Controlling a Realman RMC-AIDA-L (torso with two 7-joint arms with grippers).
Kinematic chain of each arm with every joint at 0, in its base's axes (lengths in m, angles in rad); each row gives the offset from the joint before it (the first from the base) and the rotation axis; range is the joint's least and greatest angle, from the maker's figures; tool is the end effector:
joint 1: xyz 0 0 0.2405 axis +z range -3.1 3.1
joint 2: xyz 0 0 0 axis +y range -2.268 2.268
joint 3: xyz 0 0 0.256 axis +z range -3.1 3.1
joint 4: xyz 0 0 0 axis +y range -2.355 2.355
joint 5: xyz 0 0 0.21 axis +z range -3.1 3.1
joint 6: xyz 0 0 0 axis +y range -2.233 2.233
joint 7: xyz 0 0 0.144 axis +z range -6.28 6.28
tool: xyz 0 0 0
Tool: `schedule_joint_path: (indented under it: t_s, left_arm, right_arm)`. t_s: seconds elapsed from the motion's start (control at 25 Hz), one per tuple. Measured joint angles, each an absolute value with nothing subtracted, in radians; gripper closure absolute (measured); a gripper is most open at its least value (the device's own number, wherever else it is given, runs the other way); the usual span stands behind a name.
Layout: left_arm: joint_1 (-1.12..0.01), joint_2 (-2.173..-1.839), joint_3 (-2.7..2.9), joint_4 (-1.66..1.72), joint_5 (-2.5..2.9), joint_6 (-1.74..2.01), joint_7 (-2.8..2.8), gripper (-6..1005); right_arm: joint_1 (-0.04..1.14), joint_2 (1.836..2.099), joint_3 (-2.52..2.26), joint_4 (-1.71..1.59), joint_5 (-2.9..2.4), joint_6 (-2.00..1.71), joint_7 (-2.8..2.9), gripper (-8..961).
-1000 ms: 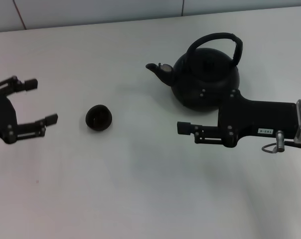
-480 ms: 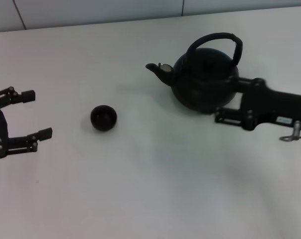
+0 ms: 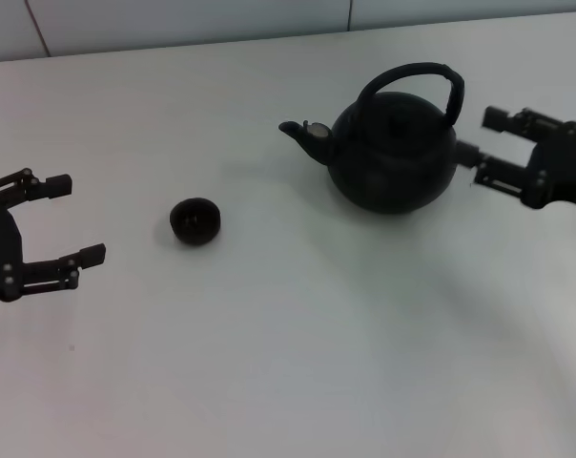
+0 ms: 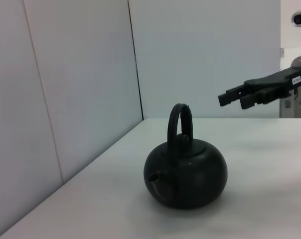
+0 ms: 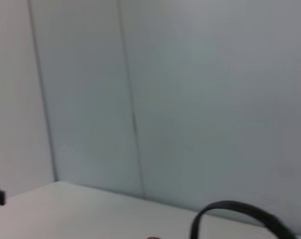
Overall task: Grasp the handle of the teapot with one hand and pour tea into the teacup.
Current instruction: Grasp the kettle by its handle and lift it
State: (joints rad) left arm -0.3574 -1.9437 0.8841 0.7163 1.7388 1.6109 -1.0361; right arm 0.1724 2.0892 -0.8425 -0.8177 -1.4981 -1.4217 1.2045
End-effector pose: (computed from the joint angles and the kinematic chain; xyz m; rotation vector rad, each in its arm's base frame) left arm -0.2963 0.3024 0.0517 -2.6778 -0.1281 -0.6146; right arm 0.3147 0.2840 0.0486 -2.2424 0.5579 0.8227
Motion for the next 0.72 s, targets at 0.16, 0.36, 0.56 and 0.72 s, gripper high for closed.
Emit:
schedule_joint_path:
  t_s: [0.16,0.36,0.56,0.72]
  left_arm:
    - [-0.359,-1.947,0.884,0.716,1.739,1.609,-1.036,129]
    - [-0.36,-1.953,0.885,0.717,1.74,1.608,-1.035,129]
    - [-0.36,-1.955,0.886,0.717,1.74,1.607,-1.035,128]
    - [-0.362,-1.956,0.888,0.717,1.74,1.607,-1.035,128]
  right_arm:
    - [0.172,2.088,-0.833,-0.804,-1.488,-1.398,1.192,276]
    - [0.185,2.089,-0.836,-0.763,-1.454,-1.31,1.159,277]
    - [0.216,2.087,-0.83,-0.694,-1.404,-1.277,1.099,277]
    - [0.232,2.087,-0.83,-0.675,-1.396,-1.248,1.086,278]
